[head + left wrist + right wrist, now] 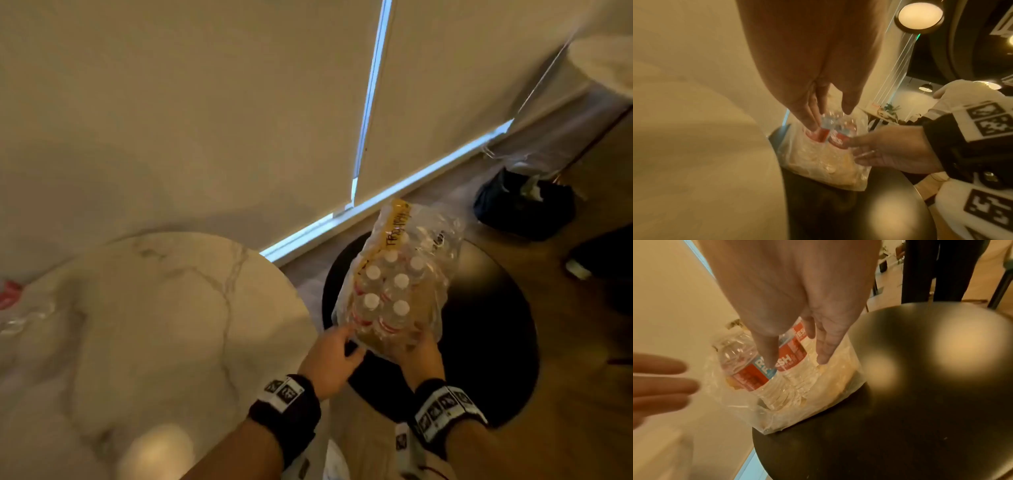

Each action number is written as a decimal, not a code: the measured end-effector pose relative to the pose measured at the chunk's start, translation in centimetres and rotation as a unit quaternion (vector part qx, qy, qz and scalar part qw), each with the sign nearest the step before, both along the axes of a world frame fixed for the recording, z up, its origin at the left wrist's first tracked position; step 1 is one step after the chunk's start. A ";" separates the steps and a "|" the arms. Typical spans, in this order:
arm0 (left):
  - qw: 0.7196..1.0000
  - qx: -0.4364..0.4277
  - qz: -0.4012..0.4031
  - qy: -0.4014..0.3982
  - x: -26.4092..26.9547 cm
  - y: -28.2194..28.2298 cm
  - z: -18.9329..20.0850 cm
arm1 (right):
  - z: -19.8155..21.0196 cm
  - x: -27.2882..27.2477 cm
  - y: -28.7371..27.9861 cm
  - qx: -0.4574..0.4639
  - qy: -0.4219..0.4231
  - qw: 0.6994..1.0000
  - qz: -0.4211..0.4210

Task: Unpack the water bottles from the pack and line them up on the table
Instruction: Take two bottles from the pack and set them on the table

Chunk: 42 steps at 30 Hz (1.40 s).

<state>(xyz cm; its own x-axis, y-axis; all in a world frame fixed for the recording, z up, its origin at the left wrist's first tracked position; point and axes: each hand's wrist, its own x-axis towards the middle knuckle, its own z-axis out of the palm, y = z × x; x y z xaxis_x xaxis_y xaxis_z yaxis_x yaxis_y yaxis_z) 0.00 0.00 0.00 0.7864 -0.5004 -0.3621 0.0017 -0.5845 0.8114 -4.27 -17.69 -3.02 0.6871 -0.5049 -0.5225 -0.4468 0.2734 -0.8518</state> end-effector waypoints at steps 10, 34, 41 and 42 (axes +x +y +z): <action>0.996 0.046 0.073 -0.026 5.9 -7.0 -7.2 | -4.5 3.8 -2.0 -0.258 0.135 0.948 0.129; 0.924 0.006 0.379 -0.047 -5.0 37.4 5.1 | 5.9 3.2 37.5 -0.234 -0.046 0.836 0.493; 0.915 0.001 0.403 -0.024 -6.1 43.2 2.5 | 4.0 2.2 44.1 -0.241 -0.018 0.845 0.478; 0.916 0.001 0.400 -0.026 -6.2 43.4 2.5 | 4.1 2.1 44.2 -0.241 -0.012 0.846 0.476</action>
<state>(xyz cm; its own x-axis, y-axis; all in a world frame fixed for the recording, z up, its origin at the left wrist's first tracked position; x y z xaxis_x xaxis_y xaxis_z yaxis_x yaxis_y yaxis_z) -6.17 43.36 2.46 0.9175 0.2435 -0.3144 0.3915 -0.4142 0.8217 -2.13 26.51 1.04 0.9099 0.1324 -0.3931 -0.2499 -0.5813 -0.7744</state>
